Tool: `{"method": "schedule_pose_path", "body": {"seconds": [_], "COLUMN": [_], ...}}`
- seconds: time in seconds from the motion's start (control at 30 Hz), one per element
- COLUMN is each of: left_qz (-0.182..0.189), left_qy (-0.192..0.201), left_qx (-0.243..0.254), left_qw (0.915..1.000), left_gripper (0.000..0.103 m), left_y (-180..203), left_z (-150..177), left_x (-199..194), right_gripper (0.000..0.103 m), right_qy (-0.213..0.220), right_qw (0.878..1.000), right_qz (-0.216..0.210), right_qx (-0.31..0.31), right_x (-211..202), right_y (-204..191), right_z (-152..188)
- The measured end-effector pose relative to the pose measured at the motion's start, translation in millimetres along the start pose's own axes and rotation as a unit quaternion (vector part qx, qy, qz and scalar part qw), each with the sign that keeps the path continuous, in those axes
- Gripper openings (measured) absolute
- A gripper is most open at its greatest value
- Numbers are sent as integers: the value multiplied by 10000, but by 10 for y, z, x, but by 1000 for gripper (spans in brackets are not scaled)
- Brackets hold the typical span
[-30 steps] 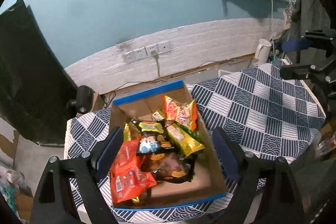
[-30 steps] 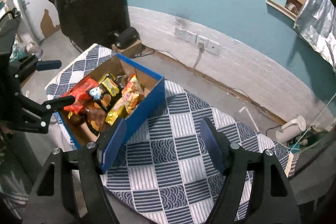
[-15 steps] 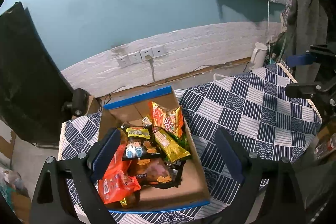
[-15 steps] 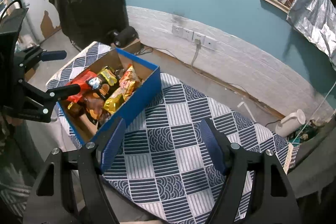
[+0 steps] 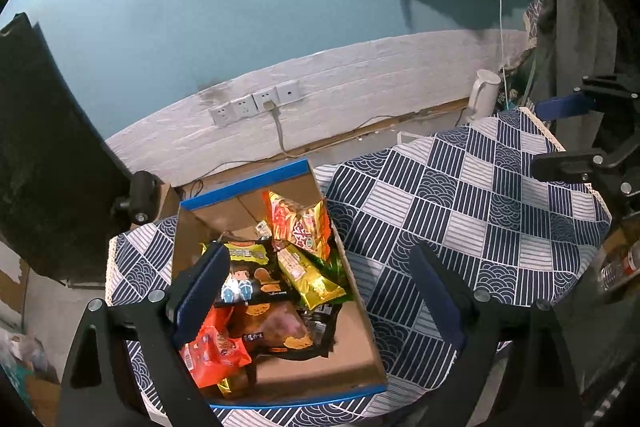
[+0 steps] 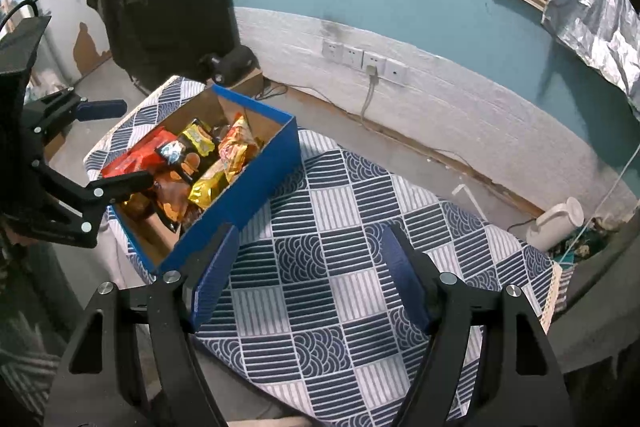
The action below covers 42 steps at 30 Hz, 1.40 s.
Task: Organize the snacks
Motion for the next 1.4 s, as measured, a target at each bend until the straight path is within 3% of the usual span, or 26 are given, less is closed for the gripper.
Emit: {"method": "schedule_pose_path", "body": {"seconds": [1.4], "left_qz": [-2], "left_qy": [-150], "left_qx": [-138], "left_qw": [9998], "left_gripper": [93], "left_y": [-27], "left_z": [55], "left_x": [26], "right_gripper": [75], "right_qy": [-40], "right_qw": [9999], "right_qz": [-67], "right_qx": [-65], "right_x": [-17], "right_y": [-49], "right_z": [28]}}
Point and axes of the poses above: each gripper's, at about its wrist camera, not at the fingertips, and x roughly the way its jaws point, y to its right, z to its underside, the point moved 10 cm from there along x, roughly the way its jaws point, and after that the axes turned 7 degrees about -x, right-handed, at the moved point
